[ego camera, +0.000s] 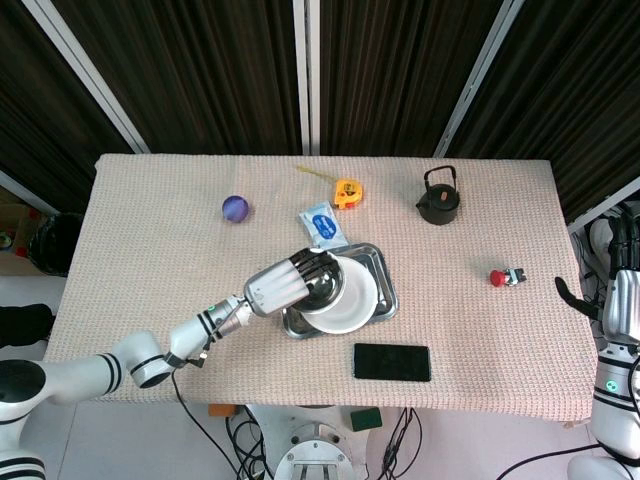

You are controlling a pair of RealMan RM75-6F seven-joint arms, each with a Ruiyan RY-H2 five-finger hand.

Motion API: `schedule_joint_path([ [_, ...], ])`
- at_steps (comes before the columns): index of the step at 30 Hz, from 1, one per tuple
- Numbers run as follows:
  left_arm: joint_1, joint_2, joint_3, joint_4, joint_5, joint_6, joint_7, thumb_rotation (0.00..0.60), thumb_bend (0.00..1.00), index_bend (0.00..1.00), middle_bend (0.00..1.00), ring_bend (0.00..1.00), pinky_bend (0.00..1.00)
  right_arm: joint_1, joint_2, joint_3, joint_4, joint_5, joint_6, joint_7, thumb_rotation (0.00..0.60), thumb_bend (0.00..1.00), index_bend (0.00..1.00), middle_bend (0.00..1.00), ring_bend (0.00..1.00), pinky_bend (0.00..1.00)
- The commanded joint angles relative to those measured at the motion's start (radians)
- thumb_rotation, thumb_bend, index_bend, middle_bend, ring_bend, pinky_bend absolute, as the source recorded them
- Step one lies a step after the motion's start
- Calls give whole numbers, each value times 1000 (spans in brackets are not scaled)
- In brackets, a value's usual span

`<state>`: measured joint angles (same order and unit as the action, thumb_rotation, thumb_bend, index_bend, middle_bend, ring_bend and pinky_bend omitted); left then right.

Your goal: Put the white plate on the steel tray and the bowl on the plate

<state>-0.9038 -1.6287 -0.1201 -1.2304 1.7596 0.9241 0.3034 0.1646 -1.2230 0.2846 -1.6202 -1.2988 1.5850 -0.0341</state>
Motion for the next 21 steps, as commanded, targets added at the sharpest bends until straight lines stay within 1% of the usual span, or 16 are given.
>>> schedule_joint_path([
  [1,-53,-64,-14,63,-22,-41,9,600,355,766,90,25,209,-2,0,6,10,11,-2,2,600,148,0,0,0,0],
  [5,-71,-96,-5,102,-25,-37,14,600,355,767,97,25,209,-5,1,12,21,26,-10,16,600,148,0,0,0,0],
  [8,-75,-104,16,119,-26,-41,19,600,352,751,100,25,208,-8,2,14,27,28,-10,22,600,147,0,0,0,0],
  [11,-78,-112,35,125,-26,-41,14,600,334,653,100,25,203,-10,0,19,30,30,-7,30,600,148,0,0,0,0],
  [13,-79,-122,41,133,-29,-35,6,600,305,560,100,25,202,-12,0,21,31,34,-8,35,600,148,0,0,0,0],
  [15,-81,-126,47,138,-34,-35,-1,600,277,509,100,25,199,-14,1,21,31,33,-5,33,600,147,0,0,0,0],
  [18,-84,-127,53,138,-38,-29,-12,600,242,477,100,24,196,-17,3,22,31,31,1,28,600,147,0,0,0,0],
  [21,-84,-124,56,134,-44,-24,-6,600,229,382,100,24,191,-19,5,25,26,30,7,27,600,148,0,0,0,0],
])
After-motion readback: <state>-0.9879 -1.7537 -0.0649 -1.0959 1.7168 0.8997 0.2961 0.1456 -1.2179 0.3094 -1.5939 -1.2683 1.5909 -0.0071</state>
